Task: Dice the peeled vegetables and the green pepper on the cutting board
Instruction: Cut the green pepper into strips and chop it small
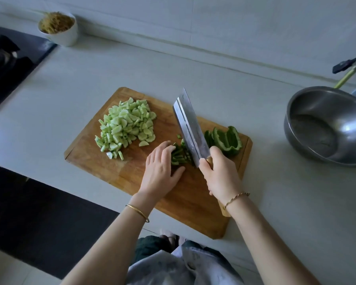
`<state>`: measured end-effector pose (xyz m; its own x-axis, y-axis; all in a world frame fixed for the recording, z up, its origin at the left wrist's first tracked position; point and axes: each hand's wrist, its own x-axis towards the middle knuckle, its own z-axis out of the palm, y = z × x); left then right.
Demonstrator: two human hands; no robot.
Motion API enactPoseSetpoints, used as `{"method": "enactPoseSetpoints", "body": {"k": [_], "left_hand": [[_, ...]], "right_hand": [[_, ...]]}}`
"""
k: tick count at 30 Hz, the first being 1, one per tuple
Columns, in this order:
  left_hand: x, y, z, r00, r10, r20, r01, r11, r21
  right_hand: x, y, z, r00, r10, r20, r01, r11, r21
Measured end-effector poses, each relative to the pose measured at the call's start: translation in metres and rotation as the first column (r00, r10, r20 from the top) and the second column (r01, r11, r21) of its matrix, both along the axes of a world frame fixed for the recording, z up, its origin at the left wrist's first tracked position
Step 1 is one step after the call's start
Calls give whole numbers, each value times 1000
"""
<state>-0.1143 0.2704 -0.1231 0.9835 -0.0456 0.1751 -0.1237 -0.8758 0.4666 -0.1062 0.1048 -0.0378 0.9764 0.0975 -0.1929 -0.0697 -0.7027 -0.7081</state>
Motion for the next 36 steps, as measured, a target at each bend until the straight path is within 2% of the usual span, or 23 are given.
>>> {"method": "enactPoseSetpoints", "body": {"k": [6, 12, 20, 36], "left_hand": [[7, -1, -2, 998, -43, 56, 40, 998, 46], [11, 0, -4, 989, -76, 124, 76, 997, 8], [12, 1, -9, 992, -34, 123, 44, 996, -79], [14, -1, -7, 988, -39, 151, 39, 999, 2]], "right_hand": [[-5, 11, 4, 999, -2, -38, 0, 999, -52], [-4, 15, 1, 998, -4, -67, -1, 997, -77], [-1, 23, 0, 998, 44, -51, -52, 985, -162], [15, 36, 13, 986, 74, -147, -101, 976, -190]]}}
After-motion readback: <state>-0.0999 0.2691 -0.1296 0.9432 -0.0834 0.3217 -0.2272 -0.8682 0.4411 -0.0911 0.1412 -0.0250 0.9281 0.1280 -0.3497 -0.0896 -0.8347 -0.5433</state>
